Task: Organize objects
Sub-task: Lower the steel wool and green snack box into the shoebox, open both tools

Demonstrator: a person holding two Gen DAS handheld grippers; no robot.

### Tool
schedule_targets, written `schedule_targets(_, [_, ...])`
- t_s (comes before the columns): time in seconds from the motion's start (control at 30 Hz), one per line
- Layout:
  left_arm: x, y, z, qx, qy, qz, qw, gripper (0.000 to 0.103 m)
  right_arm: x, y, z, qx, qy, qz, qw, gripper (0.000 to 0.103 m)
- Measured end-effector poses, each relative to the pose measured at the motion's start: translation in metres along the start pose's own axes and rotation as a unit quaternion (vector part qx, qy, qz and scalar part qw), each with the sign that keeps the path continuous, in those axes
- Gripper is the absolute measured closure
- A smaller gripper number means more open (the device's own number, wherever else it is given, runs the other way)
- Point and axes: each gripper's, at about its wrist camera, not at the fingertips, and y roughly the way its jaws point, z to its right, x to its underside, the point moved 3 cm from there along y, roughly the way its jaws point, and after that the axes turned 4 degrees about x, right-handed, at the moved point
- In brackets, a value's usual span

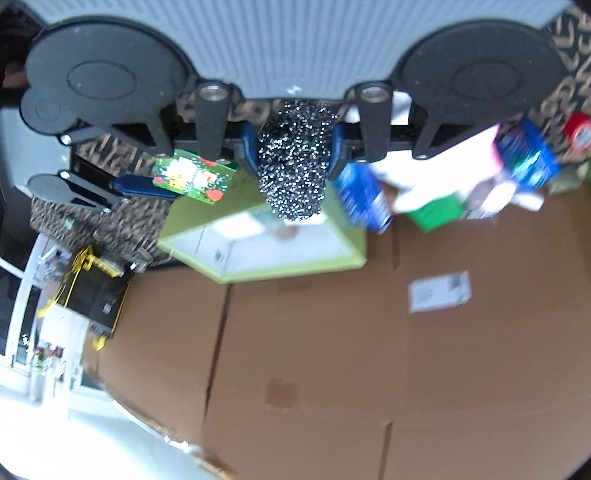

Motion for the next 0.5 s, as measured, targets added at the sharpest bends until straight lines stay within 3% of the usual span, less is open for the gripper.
schedule_targets(0.17, [-0.039,0.037,0.017,0.028,-0.009,-0.003,0.9996,0.066,-0.016,0.019,0.046,0.065,0.006,0.012,0.998,0.034])
schedule_targets(0.33, [-0.066,0.093,0.024,0.031,-0.02,-0.021,0.9991,0.066,-0.019,0.064,0.095,0.122,0.016,-0.013,0.992,0.034])
schedule_targets(0.5, [-0.073,0.158,0.023,0.025,-0.035,-0.055,0.9975,0.066,-0.017,0.108,0.131,0.139,0.038,-0.041,0.989,0.034])
